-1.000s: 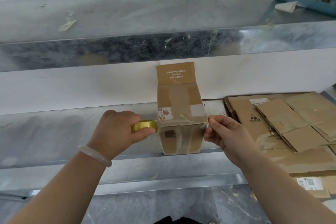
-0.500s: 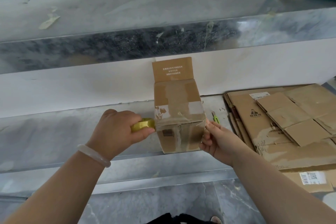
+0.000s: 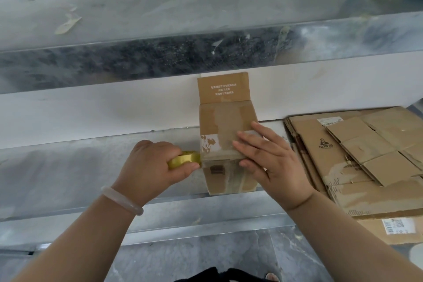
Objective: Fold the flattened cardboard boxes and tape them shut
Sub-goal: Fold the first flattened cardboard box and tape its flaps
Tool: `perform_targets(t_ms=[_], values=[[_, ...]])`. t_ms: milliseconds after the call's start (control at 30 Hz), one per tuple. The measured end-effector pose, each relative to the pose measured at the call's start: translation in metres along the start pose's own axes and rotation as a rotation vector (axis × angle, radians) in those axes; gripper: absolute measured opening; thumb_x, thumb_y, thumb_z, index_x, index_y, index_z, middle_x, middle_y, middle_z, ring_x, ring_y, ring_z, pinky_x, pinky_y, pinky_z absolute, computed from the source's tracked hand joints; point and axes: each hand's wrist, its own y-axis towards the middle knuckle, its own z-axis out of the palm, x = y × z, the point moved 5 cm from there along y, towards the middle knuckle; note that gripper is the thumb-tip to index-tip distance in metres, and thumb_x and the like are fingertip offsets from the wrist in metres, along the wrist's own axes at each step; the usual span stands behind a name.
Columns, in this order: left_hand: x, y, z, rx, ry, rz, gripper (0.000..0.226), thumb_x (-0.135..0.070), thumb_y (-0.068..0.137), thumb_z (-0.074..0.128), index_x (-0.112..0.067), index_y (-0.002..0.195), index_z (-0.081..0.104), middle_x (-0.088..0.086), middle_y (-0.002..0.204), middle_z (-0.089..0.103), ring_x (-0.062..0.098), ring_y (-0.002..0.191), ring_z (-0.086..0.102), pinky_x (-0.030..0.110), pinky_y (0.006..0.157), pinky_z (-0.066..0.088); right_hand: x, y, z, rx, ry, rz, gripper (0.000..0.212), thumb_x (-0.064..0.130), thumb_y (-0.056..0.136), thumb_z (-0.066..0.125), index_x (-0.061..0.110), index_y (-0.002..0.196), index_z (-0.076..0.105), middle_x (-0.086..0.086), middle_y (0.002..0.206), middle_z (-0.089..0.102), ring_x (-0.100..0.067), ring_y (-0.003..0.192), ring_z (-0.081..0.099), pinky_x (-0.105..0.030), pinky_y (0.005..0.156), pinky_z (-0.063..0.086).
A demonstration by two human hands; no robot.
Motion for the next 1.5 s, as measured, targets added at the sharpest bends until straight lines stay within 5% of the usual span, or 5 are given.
perform_targets(t_ms=[433,667,1033,1267,1500], values=[[0.002,0.002,-0.004,0.001,-0.123,0.048,0.051,-0.070,0.083,0.036,-0.027,0.061,0.051,-0.008,0.051,0.043,0.008,0.049,0.045,0.018,0.055,0.021,0.032,0.016,0.013,0.228,-0.328,0.006,0.044,0.036,0.099,0.044,0.021,0.139,0.056,0.006,0.141,0.055,-0.018,0.136,0.047,-0.048,0.112,0.037],[0.018,-0.010,-0.005,0.038,-0.592,0.000,0.031,-0.060,0.084,0.050,-0.047,0.111,0.058,-0.029,0.095,0.060,0.000,0.090,0.058,0.009,0.071,0.042,0.029,0.012,0.015,0.182,-0.308,0.004,0.041,0.035,0.098,0.049,0.022,0.136,0.059,0.007,0.140,0.056,-0.016,0.134,0.049,-0.048,0.109,0.040],[0.019,0.002,0.005,0.208,0.135,0.075,0.091,-0.093,0.058,0.014,-0.041,0.116,0.060,-0.016,0.095,0.062,0.006,0.086,0.058,0.025,0.069,0.043,0.029,0.011,0.015,0.119,-0.288,-0.003,0.038,0.034,0.097,0.052,0.020,0.131,0.063,0.006,0.136,0.059,-0.018,0.131,0.052,-0.049,0.107,0.042],[0.030,-0.014,-0.002,0.012,-0.459,0.043,0.045,-0.065,0.075,0.059,-0.044,0.115,0.058,-0.025,0.095,0.050,-0.004,0.092,0.051,0.004,0.073,0.035,0.029,0.009,0.016,0.124,-0.298,-0.013,0.039,0.033,0.098,0.052,0.019,0.132,0.062,0.005,0.138,0.058,-0.018,0.133,0.051,-0.050,0.107,0.041],[0.015,-0.013,0.008,-0.120,-0.416,-0.028,0.008,-0.033,0.081,0.075,-0.027,0.087,0.077,-0.020,0.095,0.050,0.000,0.086,0.054,0.006,0.071,0.037,0.024,0.002,0.010,0.065,-0.196,-0.043,0.050,0.035,0.103,0.034,0.013,0.148,0.041,-0.004,0.153,0.041,-0.024,0.143,0.036,-0.047,0.117,0.029]])
